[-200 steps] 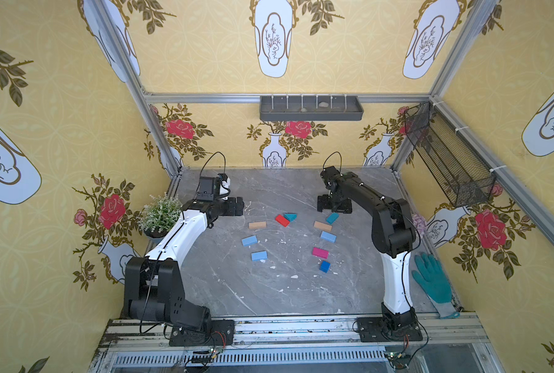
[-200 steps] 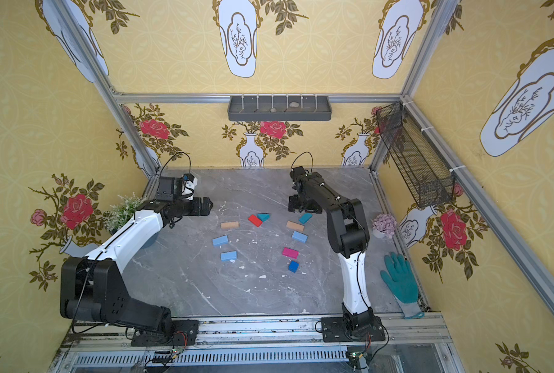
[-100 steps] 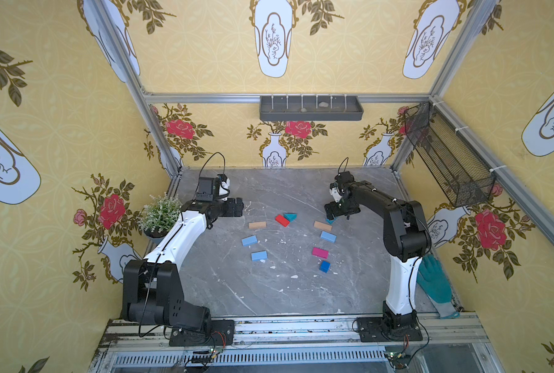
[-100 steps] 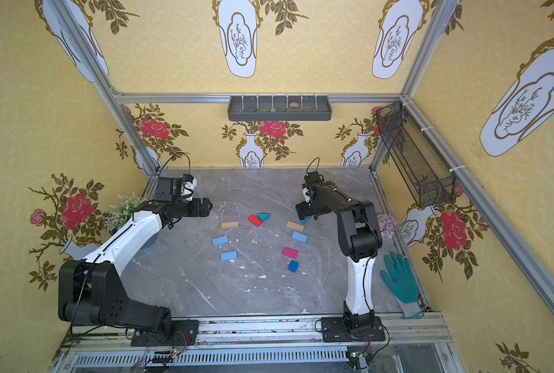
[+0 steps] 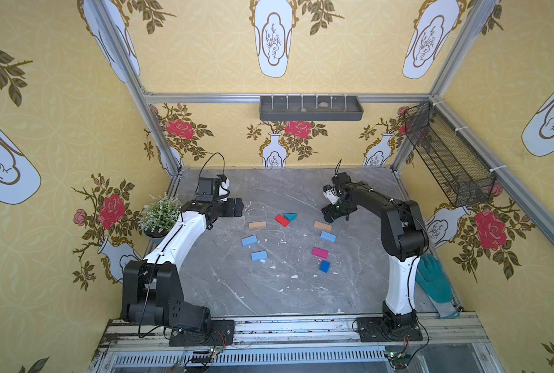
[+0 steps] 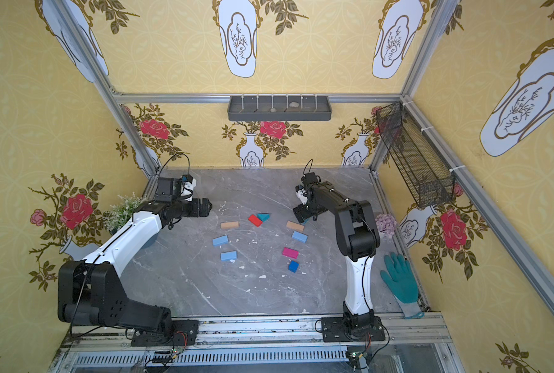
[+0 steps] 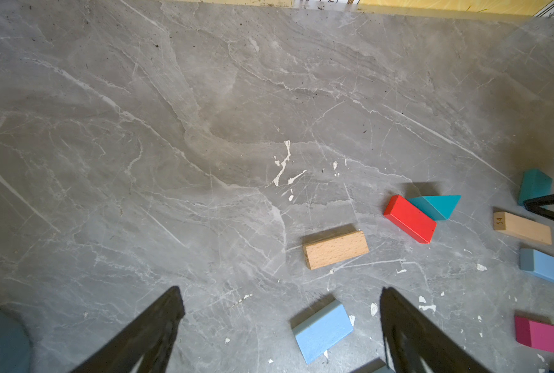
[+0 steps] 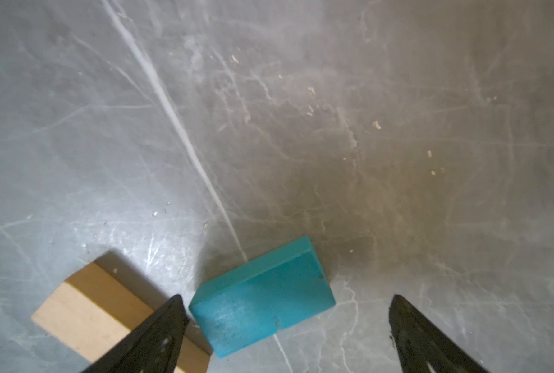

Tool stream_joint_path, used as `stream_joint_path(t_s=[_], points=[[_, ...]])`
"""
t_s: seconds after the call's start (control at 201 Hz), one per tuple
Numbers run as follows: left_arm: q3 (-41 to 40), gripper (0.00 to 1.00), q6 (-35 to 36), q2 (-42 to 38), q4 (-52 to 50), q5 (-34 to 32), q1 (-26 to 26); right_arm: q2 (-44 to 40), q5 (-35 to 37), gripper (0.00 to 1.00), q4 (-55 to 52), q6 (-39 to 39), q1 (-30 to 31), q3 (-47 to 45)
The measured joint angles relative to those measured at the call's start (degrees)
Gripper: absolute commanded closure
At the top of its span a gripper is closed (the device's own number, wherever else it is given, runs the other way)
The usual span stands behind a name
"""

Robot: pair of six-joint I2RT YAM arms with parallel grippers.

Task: Assemble a heart with building blocks
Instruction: Pick up the building block from the center of the board.

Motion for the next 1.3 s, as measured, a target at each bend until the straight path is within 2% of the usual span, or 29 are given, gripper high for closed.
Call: stream_joint_path(t_s=[0.239, 0.363, 0.533, 0.846, 1.299], points=[[-0.04, 0.04, -0.17, -0.09, 0.00, -0.24, 0.00, 0.00, -1.42, 0.00, -0.31, -3.82, -1.07, -0.33], [-0.09, 0.04, -0.22, -0.09, 0.00, -0.22, 0.00, 0.07, -1.66, 0.03, -0.44, -5.38, -1.92, -0.26], [-0.09, 0.04, -0.22, -0.07, -0.02, -0.20, 0.00, 2.36, -2.21, 0.13, -1.33, -6.91, -2.36, 1.79], [-0.09, 0.04, -0.17, -0.04, -0.02, -0.20, 0.00, 3.89, -4.44, 0.24, -2.84, -9.86, -2.36, 3.54], [-0.09, 0.04, 0.02, 0.37, 0.00, -0.15, 0.00, 4.22, -4.44, 0.44, -5.14, -10.03, -1.57, 4.85]])
